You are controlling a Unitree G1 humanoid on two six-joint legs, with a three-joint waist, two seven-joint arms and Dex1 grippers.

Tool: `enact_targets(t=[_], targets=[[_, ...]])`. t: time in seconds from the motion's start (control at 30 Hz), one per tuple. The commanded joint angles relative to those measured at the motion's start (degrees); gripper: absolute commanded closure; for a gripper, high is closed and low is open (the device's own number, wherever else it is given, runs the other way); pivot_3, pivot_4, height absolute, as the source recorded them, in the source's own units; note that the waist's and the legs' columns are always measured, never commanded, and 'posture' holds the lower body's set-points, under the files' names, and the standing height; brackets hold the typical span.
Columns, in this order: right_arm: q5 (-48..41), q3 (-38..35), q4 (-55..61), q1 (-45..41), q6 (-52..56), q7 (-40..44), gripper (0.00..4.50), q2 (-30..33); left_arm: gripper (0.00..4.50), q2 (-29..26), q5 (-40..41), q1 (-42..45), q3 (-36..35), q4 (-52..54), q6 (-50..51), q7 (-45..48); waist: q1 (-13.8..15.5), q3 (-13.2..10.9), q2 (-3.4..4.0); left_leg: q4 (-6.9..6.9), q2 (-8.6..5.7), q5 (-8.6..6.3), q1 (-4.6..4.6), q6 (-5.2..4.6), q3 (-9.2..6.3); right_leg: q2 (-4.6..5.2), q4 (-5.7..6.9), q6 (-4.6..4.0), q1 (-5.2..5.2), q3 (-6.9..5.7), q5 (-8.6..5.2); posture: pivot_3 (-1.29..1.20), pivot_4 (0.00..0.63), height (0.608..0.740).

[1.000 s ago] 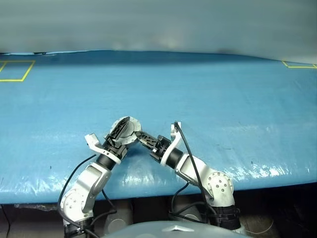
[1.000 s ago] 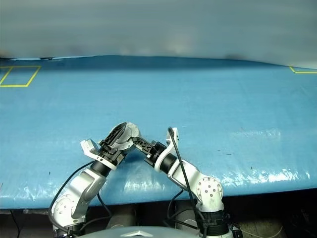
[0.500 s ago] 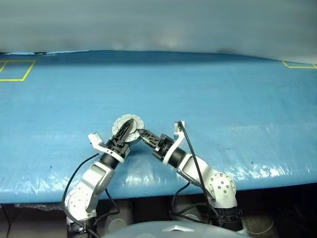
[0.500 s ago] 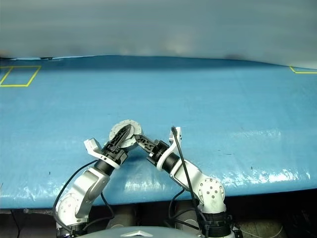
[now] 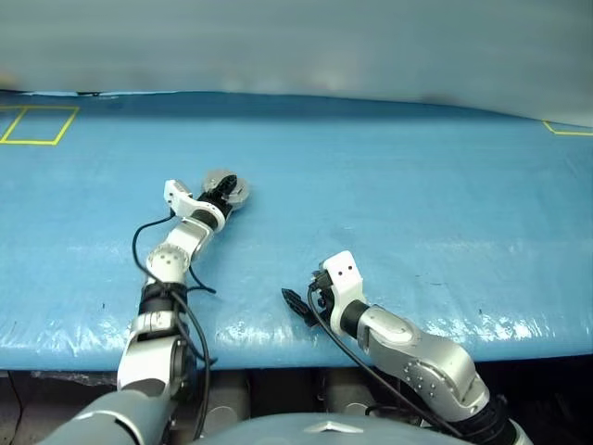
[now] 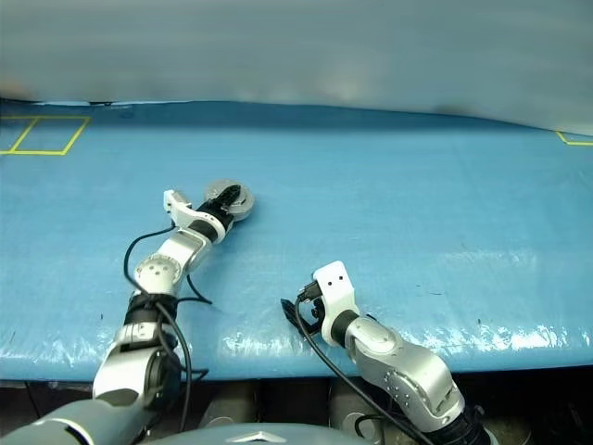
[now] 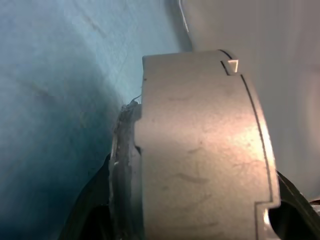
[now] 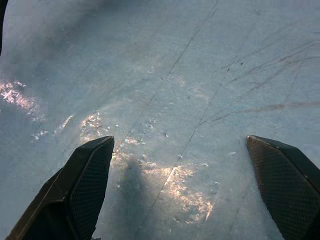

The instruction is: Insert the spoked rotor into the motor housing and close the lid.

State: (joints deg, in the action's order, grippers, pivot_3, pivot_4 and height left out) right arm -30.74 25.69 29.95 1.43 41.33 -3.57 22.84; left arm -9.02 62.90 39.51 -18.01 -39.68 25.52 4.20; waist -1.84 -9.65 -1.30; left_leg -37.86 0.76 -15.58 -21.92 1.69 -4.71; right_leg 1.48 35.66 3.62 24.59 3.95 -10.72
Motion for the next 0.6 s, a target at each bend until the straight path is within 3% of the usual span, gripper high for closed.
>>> enact_targets(t=[0.03,0.23,0.5,0.53,0.6], targets=[[4.98,-0.64,0.49,1.56,-3.24,0.18,0.00,-2.45,2.05,-1.59,-6.82,10.26,-1.62,-11.90,-5.68,6.80,-0.05,-0.01,-0.02,0.01,0.00,-0.01,-0.01,-0.02,-0.02,0.00,0.01,0.06,0.00,0.00,0.04,0.00,0.150,0.740],[9.78,-1.30,0.19,3.14,-3.84,1.50,0.00,-5.58,2.05,-2.61,-18.67,19.22,-1.61,-27.00,-14.81,10.76,-0.43,-0.02,-0.02,0.13,0.00,-0.09,-0.05,-0.13,-0.01,0.03,-0.07,0.09,0.05,-0.01,0.18,0.00,0.150,0.740],[14.31,-1.81,0.44,4.19,-3.26,3.54,0.00,-7.85,2.05,-3.97,-30.66,19.74,-0.46,-32.52,-17.47,5.16,-0.67,-0.02,-0.02,0.11,0.00,-0.09,0.07,-0.13,-0.01,0.05,0.04,0.28,0.00,0.00,0.09,0.00,0.150,0.740],[14.68,-1.89,0.50,4.31,-3.14,3.80,0.00,-8.17,1.32,-4.17,-31.34,19.27,-0.74,-32.32,-17.30,5.50,-0.77,-0.02,-0.02,0.11,0.00,-0.08,0.12,-0.12,0.00,0.05,0.09,0.38,-0.02,0.01,0.03,0.00,0.150,0.740],[15.12,-2.16,0.57,4.59,-2.89,4.31,0.00,-8.89,0.74,-4.88,-32.70,17.76,-0.99,-31.63,-15.47,6.41,-0.87,-0.02,-0.02,0.11,0.00,-0.06,0.19,-0.09,-0.01,0.04,0.18,0.39,-0.03,0.01,0.02,0.00,0.150,0.740]])
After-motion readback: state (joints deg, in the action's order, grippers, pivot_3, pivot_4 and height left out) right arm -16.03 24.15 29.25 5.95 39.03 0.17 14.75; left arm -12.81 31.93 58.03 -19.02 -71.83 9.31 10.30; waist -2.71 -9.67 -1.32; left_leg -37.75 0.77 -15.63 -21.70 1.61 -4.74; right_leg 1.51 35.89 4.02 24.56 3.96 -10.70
